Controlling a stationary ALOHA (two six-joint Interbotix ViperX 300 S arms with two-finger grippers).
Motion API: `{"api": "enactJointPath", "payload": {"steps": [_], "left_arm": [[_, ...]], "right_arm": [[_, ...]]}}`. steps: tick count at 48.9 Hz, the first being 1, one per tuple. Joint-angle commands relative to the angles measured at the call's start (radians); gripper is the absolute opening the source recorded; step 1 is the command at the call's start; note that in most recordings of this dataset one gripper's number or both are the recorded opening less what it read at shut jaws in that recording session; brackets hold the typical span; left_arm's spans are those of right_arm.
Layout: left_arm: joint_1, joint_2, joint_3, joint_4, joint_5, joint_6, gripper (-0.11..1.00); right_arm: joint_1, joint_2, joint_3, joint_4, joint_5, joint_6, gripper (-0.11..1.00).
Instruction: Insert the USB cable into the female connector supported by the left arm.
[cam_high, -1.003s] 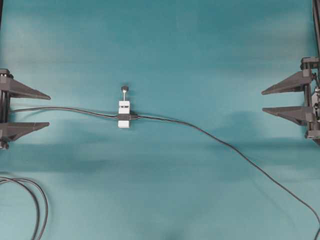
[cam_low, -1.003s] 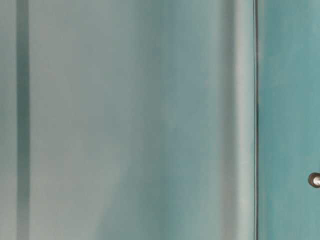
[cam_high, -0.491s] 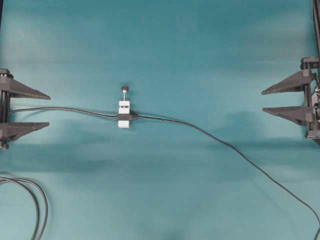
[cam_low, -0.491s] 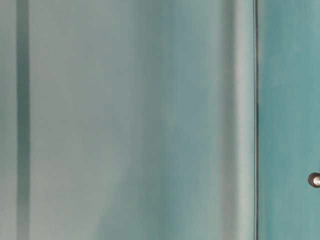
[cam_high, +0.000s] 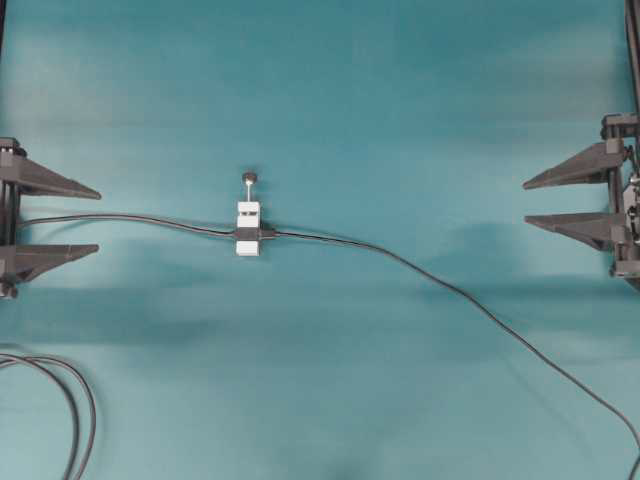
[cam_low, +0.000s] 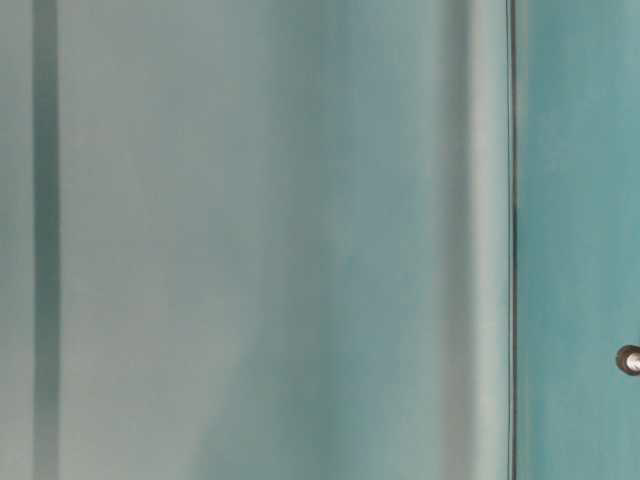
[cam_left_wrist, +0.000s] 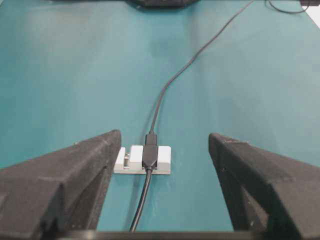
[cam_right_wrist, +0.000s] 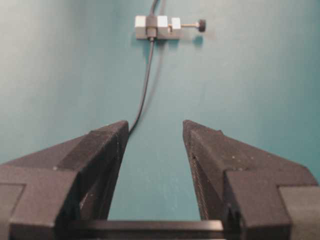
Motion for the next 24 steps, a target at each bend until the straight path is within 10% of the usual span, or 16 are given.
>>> {"api": "enactJointPath", "payload": {"steps": [1,24], "left_arm": [[-0.002,0.005,-0.02,0.003,-0.005,0.002,0.83],[-0.002,0.006,0.002,0.003,-0.005,0.002,0.83]], "right_arm": [[0.0,0.005,-0.028,-0.003,-0.005,-0.003,0.54],[-0.002,0.005,-0.014,-0.002,-0.005,-0.002,0.55]]}}
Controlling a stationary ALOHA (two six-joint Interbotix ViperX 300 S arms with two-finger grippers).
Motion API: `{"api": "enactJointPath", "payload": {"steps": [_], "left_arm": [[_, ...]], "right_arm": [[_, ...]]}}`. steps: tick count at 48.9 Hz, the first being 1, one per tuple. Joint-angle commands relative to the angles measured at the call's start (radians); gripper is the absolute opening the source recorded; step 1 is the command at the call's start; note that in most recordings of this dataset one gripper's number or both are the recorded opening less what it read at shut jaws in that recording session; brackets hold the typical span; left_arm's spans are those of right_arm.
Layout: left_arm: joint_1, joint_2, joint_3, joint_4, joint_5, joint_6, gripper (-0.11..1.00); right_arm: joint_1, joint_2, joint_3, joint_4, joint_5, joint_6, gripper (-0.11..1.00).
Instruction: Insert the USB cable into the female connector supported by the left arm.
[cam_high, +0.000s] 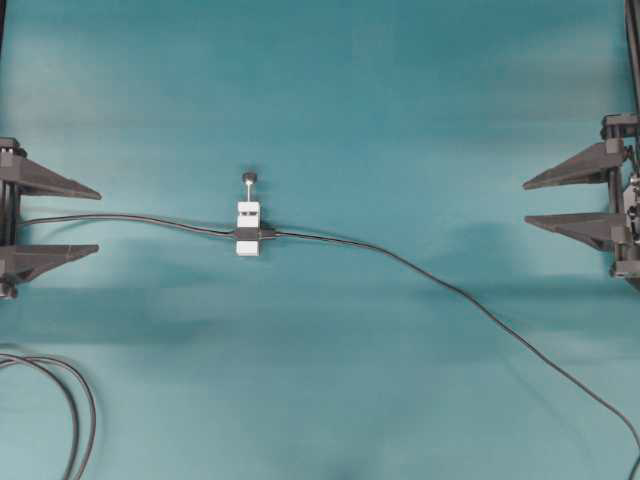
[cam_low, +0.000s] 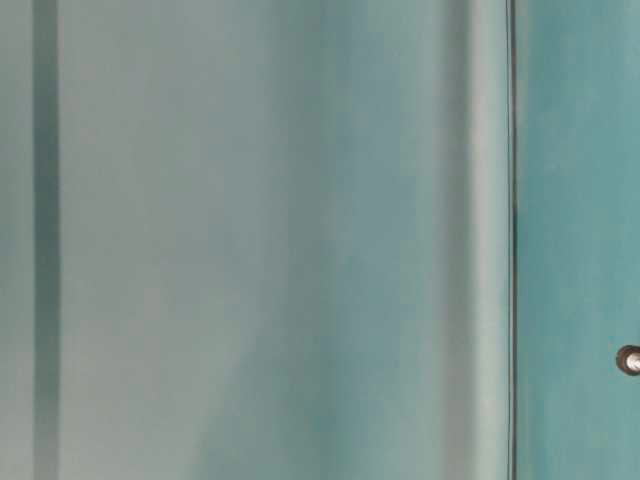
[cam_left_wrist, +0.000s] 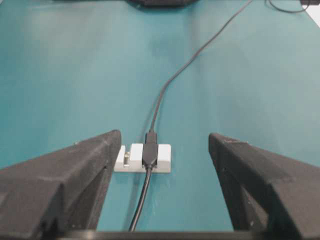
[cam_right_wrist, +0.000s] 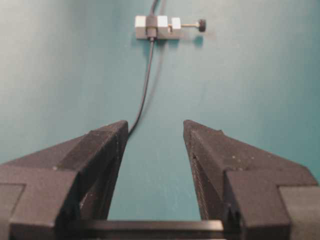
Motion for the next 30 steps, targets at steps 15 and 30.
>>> {"api": "enactJointPath", "payload": {"steps": [15,30], "left_arm": [[-0.002,0.006,0.049,0.003,0.018,-0.003,0.83],[-0.002,0.006,0.026,0.003,0.015,0.006,0.83]], "right_arm": [[-0.002,0.006,0.026,-0.003,-0.003,0.005,0.54],[0.0,0.005,0.025,-0.003,-0.003,0.005,0.55]]}}
